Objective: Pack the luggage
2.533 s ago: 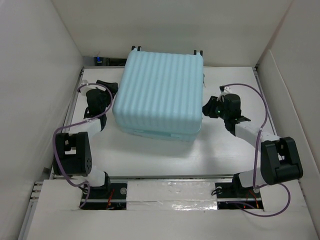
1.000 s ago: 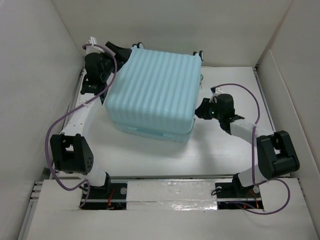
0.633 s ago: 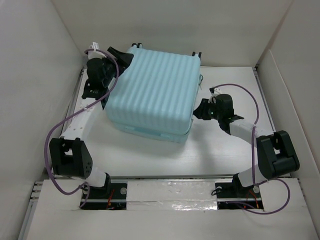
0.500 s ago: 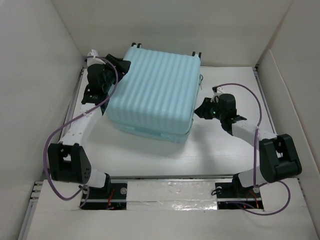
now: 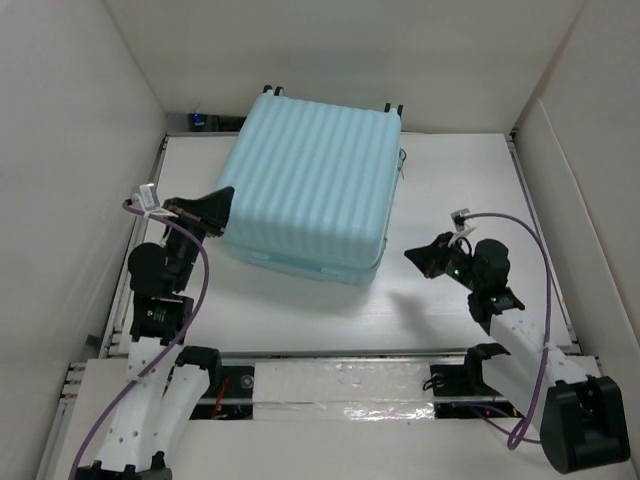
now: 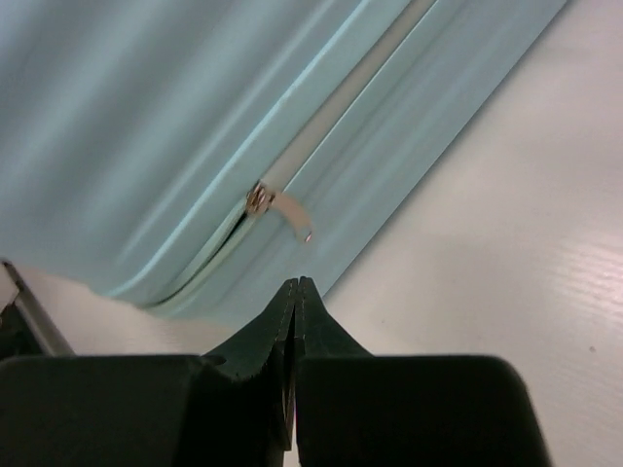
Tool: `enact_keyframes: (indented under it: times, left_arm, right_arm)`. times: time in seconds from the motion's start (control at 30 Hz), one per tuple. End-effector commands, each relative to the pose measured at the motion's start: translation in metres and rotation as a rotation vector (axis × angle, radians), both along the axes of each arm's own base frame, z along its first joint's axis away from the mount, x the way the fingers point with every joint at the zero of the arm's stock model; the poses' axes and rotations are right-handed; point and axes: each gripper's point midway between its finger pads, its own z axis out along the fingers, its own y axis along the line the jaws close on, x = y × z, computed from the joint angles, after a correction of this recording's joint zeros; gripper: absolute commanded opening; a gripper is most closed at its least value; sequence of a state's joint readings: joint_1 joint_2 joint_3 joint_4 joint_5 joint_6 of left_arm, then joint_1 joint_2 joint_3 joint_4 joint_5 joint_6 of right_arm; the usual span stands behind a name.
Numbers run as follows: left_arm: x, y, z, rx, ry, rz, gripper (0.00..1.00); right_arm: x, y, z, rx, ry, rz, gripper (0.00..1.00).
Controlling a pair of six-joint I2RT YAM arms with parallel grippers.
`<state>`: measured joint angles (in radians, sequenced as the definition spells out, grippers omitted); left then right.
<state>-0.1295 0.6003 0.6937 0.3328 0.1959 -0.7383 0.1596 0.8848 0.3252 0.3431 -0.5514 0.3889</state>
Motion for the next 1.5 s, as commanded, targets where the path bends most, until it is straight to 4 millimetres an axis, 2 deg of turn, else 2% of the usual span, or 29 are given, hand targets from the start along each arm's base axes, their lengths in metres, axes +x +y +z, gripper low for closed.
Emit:
enact_keyframes:
  times: [0.0,0.07,0.13,0.17,0.2,0.23,0.27,0.3,0.37,0.53,0.6,0.63,0.7,0.73,0.8,0.83,0.97,1.0,1.03,1.07,1.1,1.2,1.23,1.27,1.3,1.33,1.37,1.43,1.47]
  left_arm:
    - [-0.014,-0.014,-0.075,0.118,0.170,-0.093,0.00]
    - [-0.026,-0.020,-0.095,0.144,0.199,-0.143,0.00]
    - [-0.028,-0.020,-0.137,0.159,0.314,-0.151,0.00]
    - [-0.028,-0.017,-0.172,0.183,0.386,-0.142,0.00]
    - [-0.031,-0.020,-0.188,0.183,0.420,-0.163,0.00]
    - [-0.038,-0.032,-0.192,0.177,0.414,-0.217,0.00]
    - [-0.037,-0.030,-0.190,0.175,0.402,-0.189,0.00]
    - [-0.038,-0.028,-0.191,0.177,0.415,-0.168,0.00]
    - [-0.039,-0.030,-0.192,0.183,0.409,-0.182,0.00]
    - [-0.039,-0.031,-0.188,0.197,0.368,-0.192,0.00]
    - [-0.038,-0.035,-0.194,0.198,0.360,-0.203,0.00]
    - [-0.037,-0.035,-0.198,0.207,0.363,-0.197,0.00]
    - [-0.036,-0.041,-0.208,0.217,0.376,-0.222,0.00]
    - [-0.035,-0.040,-0.211,0.228,0.387,-0.207,0.00]
    - [-0.028,-0.037,-0.213,0.247,0.377,-0.173,0.00]
    - [-0.027,-0.036,-0.210,0.247,0.373,-0.163,0.00]
    - [-0.027,-0.036,-0.183,0.218,0.277,-0.158,0.00]
    - [-0.028,-0.039,-0.162,0.192,0.227,-0.173,0.00]
    - [-0.033,-0.044,-0.125,0.181,0.148,-0.206,0.00]
    - [-0.036,-0.047,-0.122,0.173,0.138,-0.222,0.00]
    - [-0.041,-0.047,-0.081,0.143,0.040,-0.224,0.00]
    - [-0.039,-0.044,-0.031,0.106,-0.057,-0.203,0.01]
    - [-0.037,-0.046,-0.023,0.087,-0.073,-0.208,0.02]
    - [-0.027,-0.052,-0.024,0.089,-0.056,-0.229,0.03]
    - [-0.026,-0.045,0.002,0.078,-0.094,-0.183,0.03]
    - [-0.027,-0.041,0.020,0.053,-0.144,-0.163,0.04]
    - [-0.021,-0.045,0.044,0.048,-0.173,-0.172,0.05]
    - [-0.006,-0.042,0.065,0.039,-0.195,-0.134,0.05]
    - [0.017,-0.055,0.060,0.059,-0.156,-0.168,0.06]
  right_arm:
    - [-0.021,0.016,0.018,0.053,-0.135,0.109,0.00]
    - [-0.020,0.017,0.025,0.061,-0.187,0.107,0.00]
    - [-0.022,0.023,0.032,0.060,-0.214,0.162,0.00]
    - [-0.023,0.027,0.036,0.062,-0.240,0.182,0.00]
    - [-0.018,0.028,0.031,0.052,-0.238,0.189,0.00]
    - [-0.016,0.030,0.035,0.049,-0.265,0.202,0.00]
    - [-0.014,0.032,0.036,0.043,-0.277,0.221,0.01]
    - [-0.016,0.036,0.037,0.048,-0.285,0.259,0.09]
    - [-0.009,0.040,0.039,0.058,-0.319,0.270,0.15]
    - [-0.003,0.041,0.036,0.079,-0.331,0.364,0.31]
    - [-0.006,0.045,0.024,0.090,-0.301,0.401,0.36]
    - [-0.004,0.045,0.024,0.092,-0.322,0.399,0.36]
    - [-0.006,0.046,0.009,0.110,-0.279,0.415,0.36]
    - [-0.004,0.044,0.014,0.117,-0.321,0.410,0.36]
    - [-0.004,0.041,0.007,0.151,-0.279,0.412,0.35]
    - [-0.005,0.040,0.015,0.160,-0.325,0.424,0.35]
    - [-0.004,0.033,0.014,0.206,-0.290,0.405,0.34]
    - [-0.004,0.033,0.015,0.210,-0.288,0.404,0.34]
    - [-0.004,0.033,0.017,0.214,-0.288,0.400,0.34]
    - [-0.004,0.032,0.019,0.214,-0.290,0.397,0.33]
    - [-0.003,0.032,0.022,0.215,-0.294,0.390,0.33]
    - [0.001,0.030,0.041,0.198,-0.329,0.363,0.32]
    - [0.003,0.029,0.037,0.194,-0.271,0.348,0.32]
    - [0.003,0.027,0.059,0.172,-0.333,0.341,0.32]
    - [0.011,0.023,0.066,0.115,-0.385,0.302,0.32]
    - [0.012,0.022,0.050,0.087,-0.275,0.281,0.32]
    - [0.018,0.019,0.073,0.021,-0.382,0.234,0.32]
    - [0.013,0.018,0.083,0.013,-0.419,0.213,0.32]
    - [0.008,0.019,0.088,0.023,-0.445,0.222,0.32]
